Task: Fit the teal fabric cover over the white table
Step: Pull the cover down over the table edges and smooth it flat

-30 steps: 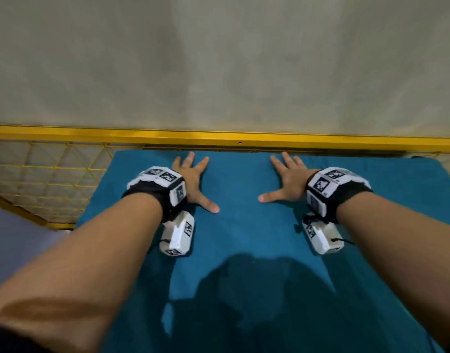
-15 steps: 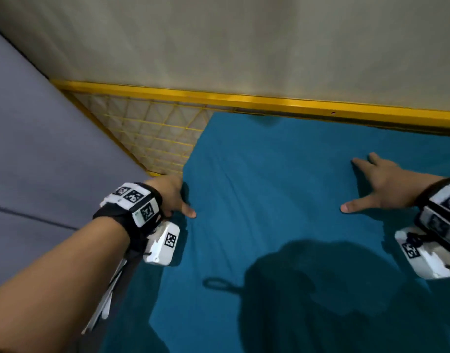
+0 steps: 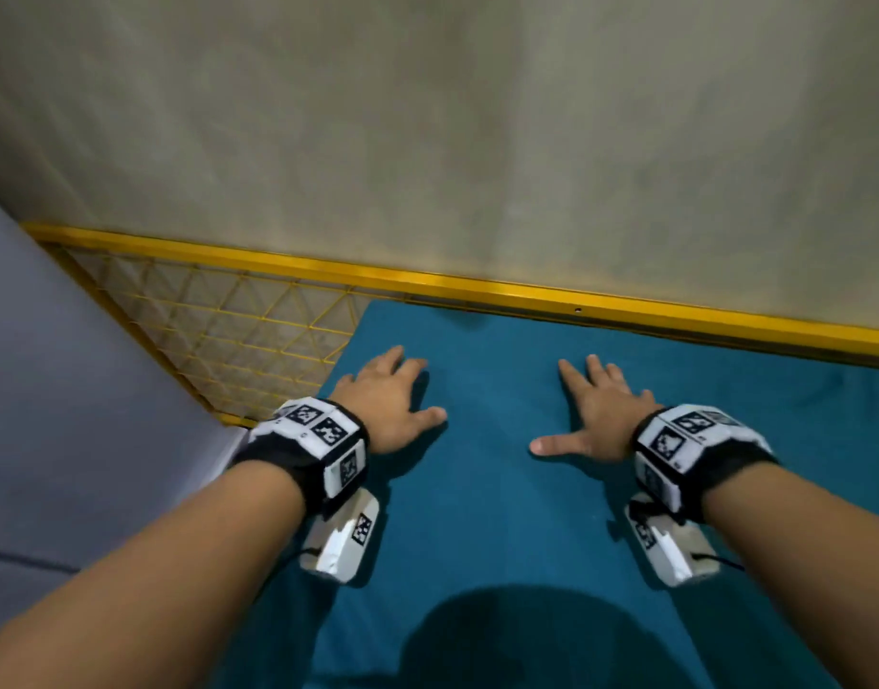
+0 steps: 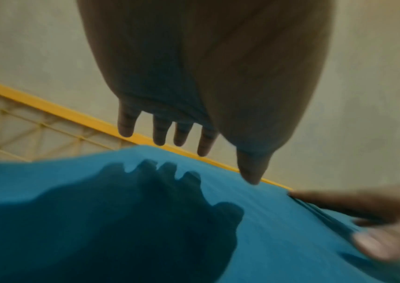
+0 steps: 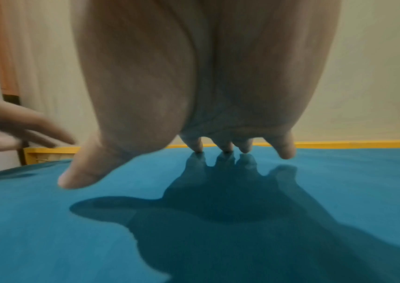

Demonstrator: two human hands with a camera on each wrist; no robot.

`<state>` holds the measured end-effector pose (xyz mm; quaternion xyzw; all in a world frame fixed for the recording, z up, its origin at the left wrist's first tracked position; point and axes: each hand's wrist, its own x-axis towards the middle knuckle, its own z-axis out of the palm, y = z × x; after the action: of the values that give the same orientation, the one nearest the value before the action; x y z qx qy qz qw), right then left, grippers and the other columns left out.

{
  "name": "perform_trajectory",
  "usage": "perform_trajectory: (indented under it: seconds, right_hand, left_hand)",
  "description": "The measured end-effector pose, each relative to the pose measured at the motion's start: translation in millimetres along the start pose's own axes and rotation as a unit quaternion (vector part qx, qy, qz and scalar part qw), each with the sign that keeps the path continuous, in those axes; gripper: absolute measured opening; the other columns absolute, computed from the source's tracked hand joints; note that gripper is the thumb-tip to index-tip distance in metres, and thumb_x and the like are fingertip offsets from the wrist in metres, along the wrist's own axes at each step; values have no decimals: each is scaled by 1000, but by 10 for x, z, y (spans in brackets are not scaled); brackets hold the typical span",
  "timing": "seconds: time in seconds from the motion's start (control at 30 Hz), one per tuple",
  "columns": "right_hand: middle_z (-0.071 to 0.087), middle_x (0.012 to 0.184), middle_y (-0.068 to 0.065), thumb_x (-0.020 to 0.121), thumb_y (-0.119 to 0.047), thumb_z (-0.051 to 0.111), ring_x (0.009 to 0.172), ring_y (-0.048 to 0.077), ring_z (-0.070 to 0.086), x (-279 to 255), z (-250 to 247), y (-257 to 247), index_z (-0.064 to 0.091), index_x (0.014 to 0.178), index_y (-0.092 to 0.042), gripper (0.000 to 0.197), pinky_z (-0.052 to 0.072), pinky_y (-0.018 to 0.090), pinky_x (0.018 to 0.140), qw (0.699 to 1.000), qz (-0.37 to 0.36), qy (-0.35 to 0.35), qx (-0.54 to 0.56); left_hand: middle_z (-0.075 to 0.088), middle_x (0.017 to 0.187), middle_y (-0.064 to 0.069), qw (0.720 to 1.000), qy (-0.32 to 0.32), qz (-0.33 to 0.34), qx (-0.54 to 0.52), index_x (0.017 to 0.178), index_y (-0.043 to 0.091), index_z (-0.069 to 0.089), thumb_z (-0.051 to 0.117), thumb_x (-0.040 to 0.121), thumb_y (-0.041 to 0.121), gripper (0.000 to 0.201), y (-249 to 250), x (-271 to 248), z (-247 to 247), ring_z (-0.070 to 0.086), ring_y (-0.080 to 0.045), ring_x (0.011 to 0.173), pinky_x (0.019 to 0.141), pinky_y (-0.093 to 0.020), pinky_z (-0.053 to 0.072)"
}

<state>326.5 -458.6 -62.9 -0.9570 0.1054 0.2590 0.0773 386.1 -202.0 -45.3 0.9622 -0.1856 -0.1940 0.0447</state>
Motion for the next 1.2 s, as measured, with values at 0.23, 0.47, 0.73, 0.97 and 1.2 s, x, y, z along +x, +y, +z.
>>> perform_trajectory:
  seconds: [0.23, 0.47, 0.73, 0.97, 1.2]
  right_hand:
    - [-19, 160, 4, 74, -71, 54, 147, 28, -15, 400, 55, -560, -10, 151, -31, 108, -2, 61, 115, 999, -41, 6, 7]
    - [-26, 158, -4, 55, -91, 46, 145, 21, -24, 736, 74, -373, -15, 149, -36, 124, -12, 60, 113, 998, -32, 39, 24]
    - [-28, 157, 0, 41, -98, 42, 146, 25, -21, 676, -120, 625, -22, 146, -38, 137, -3, 60, 115, 995, 95, 21, 28]
    - [-13, 160, 12, 17, -102, 16, 147, 35, -4, 72, -206, 1825, -16, 150, -27, 156, 9, 55, 118, 959, 282, -5, 25]
    - [-8, 161, 9, 79, -76, 40, 148, 31, -6, 433, -336, 716, 1, 152, -30, 95, 3, 56, 115, 995, 48, 26, 80]
  left_hand:
    - [-18, 169, 3, 998, -60, 22, -5, 160, 36, -6, 26, 100, 61, 72, 677, 762, 357, -15, -23, 156, 127, -54, -5]
    - [-24, 167, 6, 999, -38, 3, -9, 156, 45, -11, 30, 88, 79, 86, 598, 1162, 324, -21, -24, 155, 126, -53, -10]
    - [-28, 166, 1, 997, -26, -72, -3, 156, 44, -17, 48, 63, 94, 124, -68, 1350, 153, -21, -30, 155, 125, -58, -4]
    - [-12, 169, -10, 991, -60, -113, 35, 160, 31, -8, 53, 56, 92, 136, -173, 1368, -116, -3, -38, 156, 127, -55, 12]
    - [-12, 170, -8, 981, -111, 142, 78, 161, 22, -6, 81, 61, 68, 141, 1638, 1179, -203, -7, -31, 157, 126, -51, 10]
